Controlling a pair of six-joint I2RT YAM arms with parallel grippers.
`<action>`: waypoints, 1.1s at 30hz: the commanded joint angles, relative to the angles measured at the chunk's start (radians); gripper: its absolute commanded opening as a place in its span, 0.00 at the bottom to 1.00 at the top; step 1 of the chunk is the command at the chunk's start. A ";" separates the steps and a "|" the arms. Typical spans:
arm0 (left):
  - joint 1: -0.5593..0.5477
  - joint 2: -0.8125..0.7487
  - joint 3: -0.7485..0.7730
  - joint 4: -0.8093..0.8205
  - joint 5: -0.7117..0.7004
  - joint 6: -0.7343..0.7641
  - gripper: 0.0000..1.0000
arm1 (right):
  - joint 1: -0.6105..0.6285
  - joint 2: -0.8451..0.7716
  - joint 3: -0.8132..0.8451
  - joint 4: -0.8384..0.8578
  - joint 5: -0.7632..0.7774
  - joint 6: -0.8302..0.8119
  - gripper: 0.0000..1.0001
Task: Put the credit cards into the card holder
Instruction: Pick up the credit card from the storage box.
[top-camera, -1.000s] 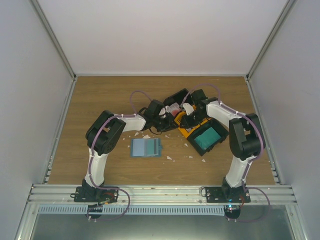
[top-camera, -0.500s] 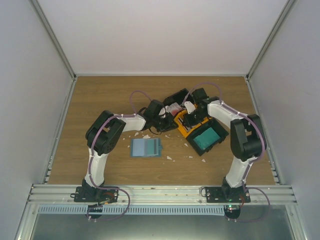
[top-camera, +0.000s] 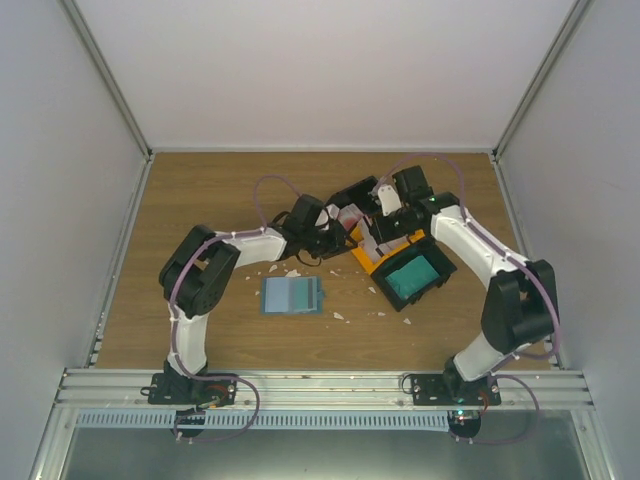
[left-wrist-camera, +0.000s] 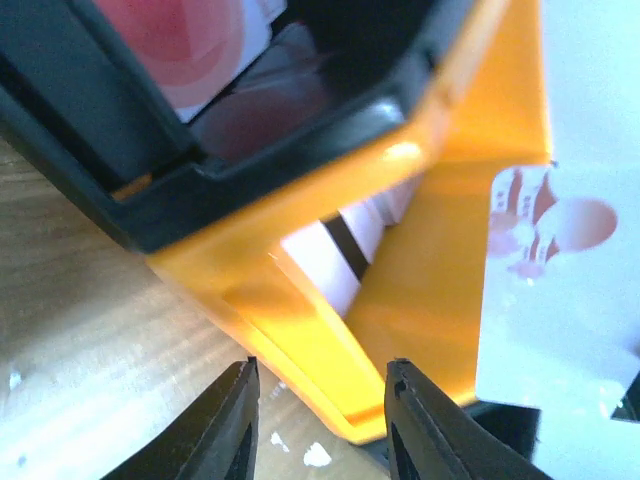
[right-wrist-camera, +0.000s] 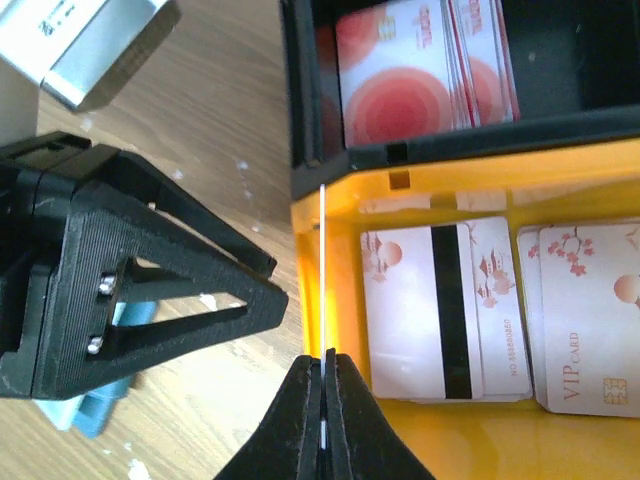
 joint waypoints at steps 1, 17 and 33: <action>-0.005 -0.150 -0.056 0.009 -0.068 0.031 0.40 | 0.013 -0.100 -0.024 0.036 -0.028 0.058 0.00; -0.006 -0.734 -0.376 -0.024 -0.063 0.007 0.74 | 0.051 -0.436 -0.421 0.650 -0.601 0.795 0.00; -0.005 -0.802 -0.443 0.027 0.097 -0.094 0.36 | 0.073 -0.478 -0.625 1.011 -0.700 1.222 0.00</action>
